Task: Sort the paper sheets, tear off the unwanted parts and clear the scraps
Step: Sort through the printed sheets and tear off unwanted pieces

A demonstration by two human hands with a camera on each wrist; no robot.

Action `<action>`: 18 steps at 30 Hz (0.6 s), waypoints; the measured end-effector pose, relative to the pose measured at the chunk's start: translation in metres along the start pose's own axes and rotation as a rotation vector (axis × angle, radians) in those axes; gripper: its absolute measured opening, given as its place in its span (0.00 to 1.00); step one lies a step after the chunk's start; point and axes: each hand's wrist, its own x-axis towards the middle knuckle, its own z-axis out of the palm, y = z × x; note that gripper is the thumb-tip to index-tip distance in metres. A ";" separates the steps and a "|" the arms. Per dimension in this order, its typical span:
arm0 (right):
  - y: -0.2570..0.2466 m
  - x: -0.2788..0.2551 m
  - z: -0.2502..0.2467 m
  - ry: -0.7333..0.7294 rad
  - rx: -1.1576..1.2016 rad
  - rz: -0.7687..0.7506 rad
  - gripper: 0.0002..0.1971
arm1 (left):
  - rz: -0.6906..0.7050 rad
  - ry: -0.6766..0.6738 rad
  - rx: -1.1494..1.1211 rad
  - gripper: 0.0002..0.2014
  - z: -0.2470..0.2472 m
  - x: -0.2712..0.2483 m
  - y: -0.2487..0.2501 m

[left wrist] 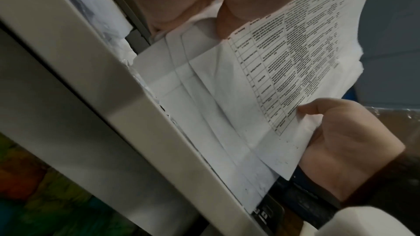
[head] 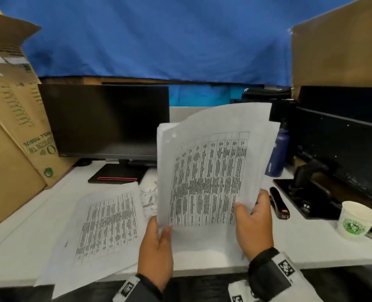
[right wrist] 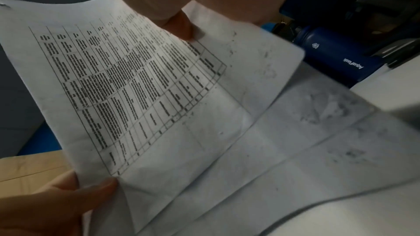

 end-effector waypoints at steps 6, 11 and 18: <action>-0.003 0.018 0.015 -0.063 0.002 -0.010 0.21 | -0.010 0.019 -0.065 0.18 0.000 0.017 0.002; 0.013 0.013 0.007 -0.072 -0.002 0.019 0.23 | -0.078 0.037 -0.101 0.13 -0.007 0.018 -0.014; 0.017 0.010 0.001 -0.068 -0.041 0.004 0.23 | -0.129 0.035 -0.157 0.18 -0.009 0.021 -0.028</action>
